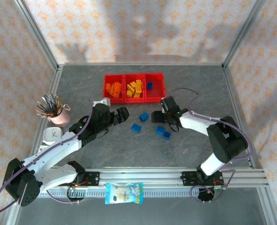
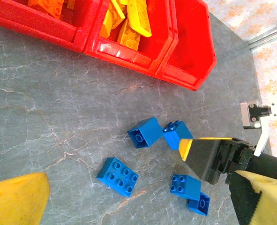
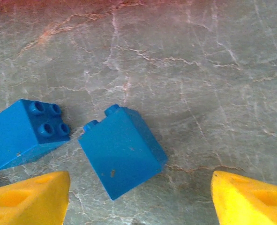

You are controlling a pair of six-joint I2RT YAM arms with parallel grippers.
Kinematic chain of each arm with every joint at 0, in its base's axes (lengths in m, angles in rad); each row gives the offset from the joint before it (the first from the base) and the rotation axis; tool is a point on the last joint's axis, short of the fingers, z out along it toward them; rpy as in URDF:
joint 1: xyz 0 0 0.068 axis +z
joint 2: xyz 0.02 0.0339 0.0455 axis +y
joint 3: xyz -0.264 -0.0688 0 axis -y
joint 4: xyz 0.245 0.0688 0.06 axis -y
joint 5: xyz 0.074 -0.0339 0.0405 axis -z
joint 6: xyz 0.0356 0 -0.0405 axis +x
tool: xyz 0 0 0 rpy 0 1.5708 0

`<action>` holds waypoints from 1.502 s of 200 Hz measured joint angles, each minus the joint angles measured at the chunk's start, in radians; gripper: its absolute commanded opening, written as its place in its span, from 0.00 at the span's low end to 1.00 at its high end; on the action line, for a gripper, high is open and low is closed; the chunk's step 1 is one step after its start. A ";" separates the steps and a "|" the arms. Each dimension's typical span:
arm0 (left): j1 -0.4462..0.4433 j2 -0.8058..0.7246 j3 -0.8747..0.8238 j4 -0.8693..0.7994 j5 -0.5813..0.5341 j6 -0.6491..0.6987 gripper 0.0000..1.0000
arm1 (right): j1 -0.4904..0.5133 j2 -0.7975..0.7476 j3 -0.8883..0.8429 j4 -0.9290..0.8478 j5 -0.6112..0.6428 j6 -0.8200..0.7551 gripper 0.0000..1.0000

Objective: Sort the legos into containers by color
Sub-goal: Pick up the lego from the center of the table, then place the lego in the container.

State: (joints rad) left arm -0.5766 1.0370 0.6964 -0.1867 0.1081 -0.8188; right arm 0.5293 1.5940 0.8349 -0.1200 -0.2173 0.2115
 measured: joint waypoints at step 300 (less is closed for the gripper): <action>0.009 0.084 0.132 -0.003 -0.039 0.069 0.99 | 0.013 0.117 0.435 -0.132 0.212 0.014 0.20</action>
State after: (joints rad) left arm -0.5674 1.1206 0.8284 -0.1902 0.0696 -0.7498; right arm 0.5419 1.7111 1.2694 -0.2523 -0.0055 0.2253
